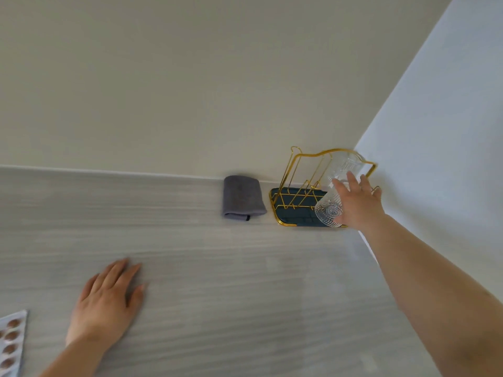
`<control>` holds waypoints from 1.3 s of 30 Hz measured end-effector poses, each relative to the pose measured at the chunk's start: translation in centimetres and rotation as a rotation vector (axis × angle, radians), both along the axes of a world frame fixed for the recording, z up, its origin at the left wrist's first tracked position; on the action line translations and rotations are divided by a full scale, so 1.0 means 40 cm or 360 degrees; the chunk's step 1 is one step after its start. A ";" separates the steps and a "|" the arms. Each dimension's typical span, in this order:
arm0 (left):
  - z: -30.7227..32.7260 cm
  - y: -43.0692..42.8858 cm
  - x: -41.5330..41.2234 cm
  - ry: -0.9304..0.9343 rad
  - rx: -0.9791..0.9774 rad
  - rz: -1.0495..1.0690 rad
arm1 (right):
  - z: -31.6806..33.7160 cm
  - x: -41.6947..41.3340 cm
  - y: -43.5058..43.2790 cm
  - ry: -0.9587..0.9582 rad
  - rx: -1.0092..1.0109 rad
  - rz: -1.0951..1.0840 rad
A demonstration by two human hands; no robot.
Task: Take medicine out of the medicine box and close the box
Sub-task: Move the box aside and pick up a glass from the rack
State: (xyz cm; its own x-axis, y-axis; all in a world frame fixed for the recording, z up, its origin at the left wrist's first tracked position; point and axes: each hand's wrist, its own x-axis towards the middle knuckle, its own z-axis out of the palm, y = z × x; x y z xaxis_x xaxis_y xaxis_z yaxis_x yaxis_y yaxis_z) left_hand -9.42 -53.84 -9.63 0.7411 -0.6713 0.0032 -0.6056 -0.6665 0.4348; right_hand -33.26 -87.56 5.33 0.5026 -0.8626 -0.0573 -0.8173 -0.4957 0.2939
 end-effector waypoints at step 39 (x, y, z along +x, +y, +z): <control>0.323 0.025 -0.157 0.1759 -0.1284 -0.0482 | 0.074 0.139 0.596 -0.2568 0.1984 0.0143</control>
State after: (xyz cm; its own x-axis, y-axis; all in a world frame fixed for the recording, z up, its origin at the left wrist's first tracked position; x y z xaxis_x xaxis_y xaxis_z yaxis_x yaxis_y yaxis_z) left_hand -15.70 -52.84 3.27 0.4425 -0.8965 -0.0228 0.2235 0.0857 0.9709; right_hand -27.70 -63.72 8.30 0.7220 -0.6914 -0.0262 0.0989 0.1406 -0.9851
